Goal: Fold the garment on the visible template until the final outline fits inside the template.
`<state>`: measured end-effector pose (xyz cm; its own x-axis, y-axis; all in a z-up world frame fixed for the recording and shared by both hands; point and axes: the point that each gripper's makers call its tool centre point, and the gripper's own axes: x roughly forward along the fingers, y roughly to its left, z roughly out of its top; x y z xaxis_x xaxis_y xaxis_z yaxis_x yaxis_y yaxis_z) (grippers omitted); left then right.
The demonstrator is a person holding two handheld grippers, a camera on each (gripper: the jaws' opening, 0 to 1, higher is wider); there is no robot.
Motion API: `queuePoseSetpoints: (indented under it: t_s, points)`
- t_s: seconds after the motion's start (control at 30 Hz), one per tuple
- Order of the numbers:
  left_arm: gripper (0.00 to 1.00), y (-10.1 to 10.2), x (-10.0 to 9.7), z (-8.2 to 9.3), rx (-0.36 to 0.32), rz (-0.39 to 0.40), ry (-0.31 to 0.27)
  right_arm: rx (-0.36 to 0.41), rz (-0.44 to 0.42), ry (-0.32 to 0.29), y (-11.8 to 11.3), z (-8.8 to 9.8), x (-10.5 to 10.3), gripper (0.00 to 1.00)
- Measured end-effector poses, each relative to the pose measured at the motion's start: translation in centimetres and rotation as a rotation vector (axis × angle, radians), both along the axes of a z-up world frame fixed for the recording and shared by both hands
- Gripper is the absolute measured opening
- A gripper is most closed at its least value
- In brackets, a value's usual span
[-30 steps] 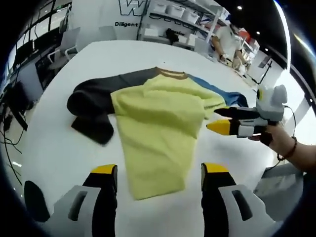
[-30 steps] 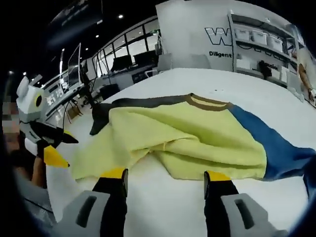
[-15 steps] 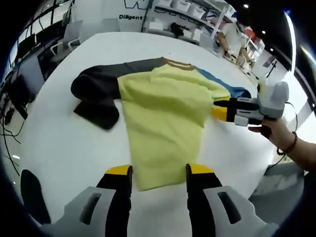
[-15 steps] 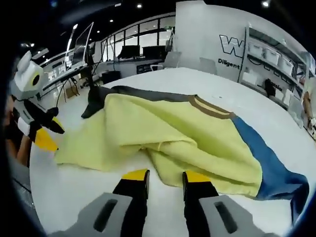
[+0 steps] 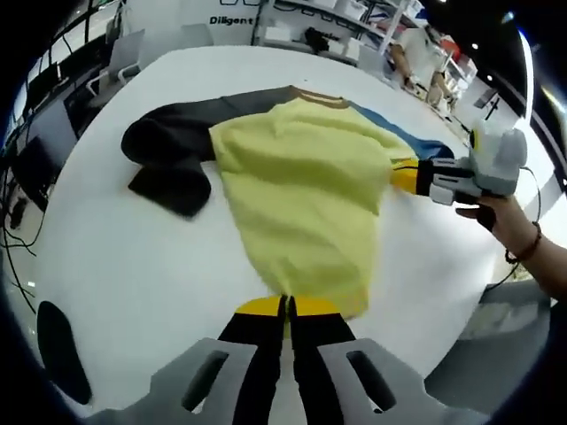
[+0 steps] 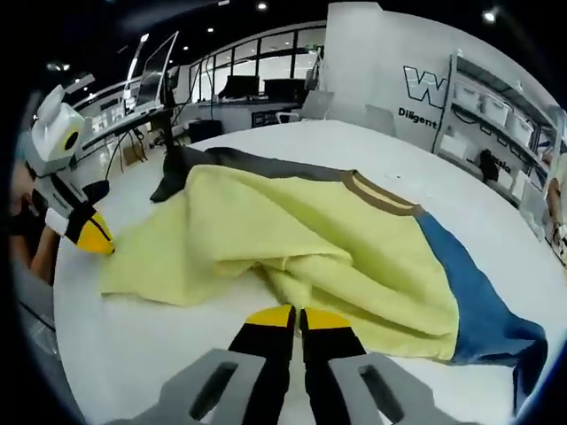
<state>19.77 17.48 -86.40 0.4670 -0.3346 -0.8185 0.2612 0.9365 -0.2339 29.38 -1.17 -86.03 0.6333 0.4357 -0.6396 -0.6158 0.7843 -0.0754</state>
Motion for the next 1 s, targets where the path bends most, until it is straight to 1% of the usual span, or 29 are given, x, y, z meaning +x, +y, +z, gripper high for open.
queuePoseSetpoints:
  t_s: [0.07,0.17,0.33,0.4,0.5,0.53,0.57,0.67,0.7,0.8,0.9,1.0]
  points:
    - [0.0,0.0,0.0,0.1,0.003,-0.005,-0.007,-0.016,0.026,0.002,-0.2,0.2,-0.3,0.0]
    - [0.0,0.2,0.4,0.8,0.008,0.0,-0.037,0.005,0.036,0.012,-0.6,1.0,-0.9,0.0]
    - [0.0,0.3,0.4,1.7,0.004,0.008,-0.059,0.019,0.039,0.036,-1.7,1.1,-1.7,0.0]
    - [0.0,0.3,0.3,1.9,-0.001,0.005,-0.06,0.011,0.055,0.041,-1.8,1.1,-2.2,0.0]
    - [0.0,0.3,0.1,2.1,-0.002,0.006,-0.056,0.022,0.061,0.051,-2.1,1.2,-2.7,0.0]
    - [0.0,0.3,0.0,2.2,0.002,0.005,-0.054,0.05,0.063,0.079,-2.0,1.2,-3.1,0.0]
    - [0.0,0.4,0.0,2.3,0.003,0.004,-0.055,0.068,0.053,0.094,-2.1,1.2,-3.3,0.0]
    - [0.0,0.3,-0.1,3.1,-0.01,-0.005,-0.071,0.049,0.076,0.099,-2.6,1.3,-3.9,0.0]
    - [0.0,0.2,-0.2,3.4,-0.019,-0.007,-0.073,0.055,0.077,0.104,-2.8,1.5,-4.1,0.0]
    - [0.0,0.3,-0.3,4.5,-0.013,-0.005,-0.093,0.079,0.095,0.133,-3.2,1.7,-4.8,0.0]
    - [0.0,0.4,-0.2,5.4,-0.02,-0.006,-0.114,0.061,0.118,0.136,-3.9,1.8,-5.2,0.0]
    - [0.0,0.7,0.1,6.2,-0.027,0.009,-0.137,0.06,0.129,0.142,-4.5,1.9,-5.6,0.0]
